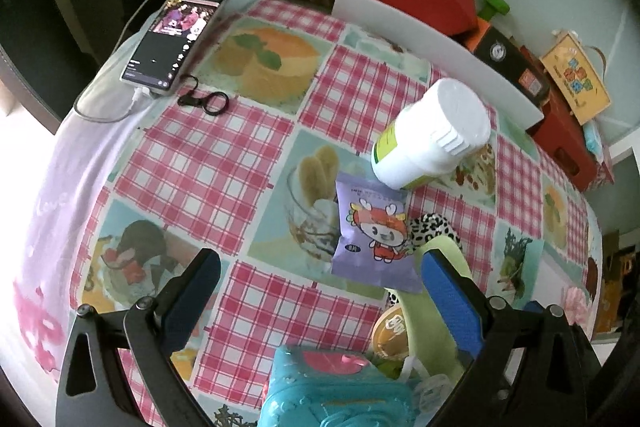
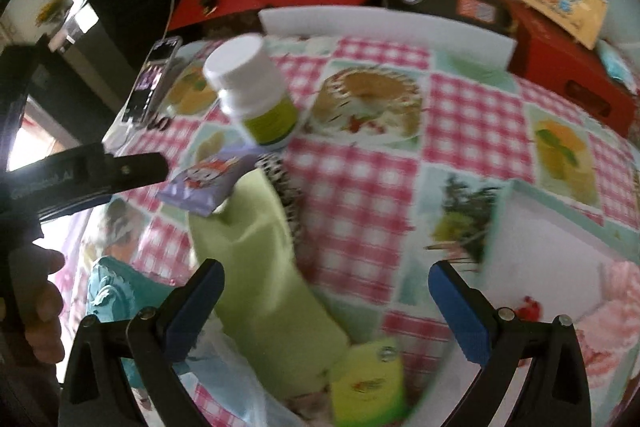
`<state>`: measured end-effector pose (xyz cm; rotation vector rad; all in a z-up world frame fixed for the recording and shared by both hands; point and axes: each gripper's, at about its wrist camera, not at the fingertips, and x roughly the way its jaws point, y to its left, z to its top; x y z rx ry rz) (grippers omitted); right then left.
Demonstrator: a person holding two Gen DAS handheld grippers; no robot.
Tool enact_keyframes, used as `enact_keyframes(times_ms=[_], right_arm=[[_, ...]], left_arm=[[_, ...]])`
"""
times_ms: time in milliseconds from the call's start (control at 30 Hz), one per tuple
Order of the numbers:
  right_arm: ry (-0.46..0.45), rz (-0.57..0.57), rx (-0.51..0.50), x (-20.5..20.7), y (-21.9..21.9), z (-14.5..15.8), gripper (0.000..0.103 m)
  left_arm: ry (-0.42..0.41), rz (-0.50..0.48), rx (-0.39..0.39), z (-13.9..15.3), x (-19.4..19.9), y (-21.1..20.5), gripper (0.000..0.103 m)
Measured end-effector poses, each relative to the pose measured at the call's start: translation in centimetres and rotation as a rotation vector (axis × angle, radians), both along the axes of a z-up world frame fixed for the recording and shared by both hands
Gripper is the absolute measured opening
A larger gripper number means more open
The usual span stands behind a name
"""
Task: Organize soft objects
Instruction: 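Grasp the purple snack packet with the left gripper while the right grasps the pale green cloth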
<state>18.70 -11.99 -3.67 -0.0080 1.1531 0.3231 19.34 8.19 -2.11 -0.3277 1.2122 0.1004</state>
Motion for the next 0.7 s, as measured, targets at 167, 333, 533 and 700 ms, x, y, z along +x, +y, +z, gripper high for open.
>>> enact_keyframes(times_ms=[167, 333, 533, 700], right_arm=[[0.018, 0.055, 0.005, 0.0, 1.8, -0.8, 0.103], [0.028, 0.074, 0.044, 0.5, 2.6, -0.9, 0.103], [0.075, 0.062, 0.138, 1.3, 2.8, -1.6, 0.103], [0.107, 0.074, 0.14, 1.5, 3.4, -2.7, 0.102]], left_arm=[[0.008, 0.018, 0.015, -0.1, 0.0, 0.7, 0.1], [0.013, 0.027, 0.01, -0.2, 0.1, 1.0, 0.1], [0.016, 0.023, 0.004, -0.4, 0.3, 0.8, 0.1], [0.02, 0.034, 0.001, -0.5, 0.3, 0.9, 0.1]])
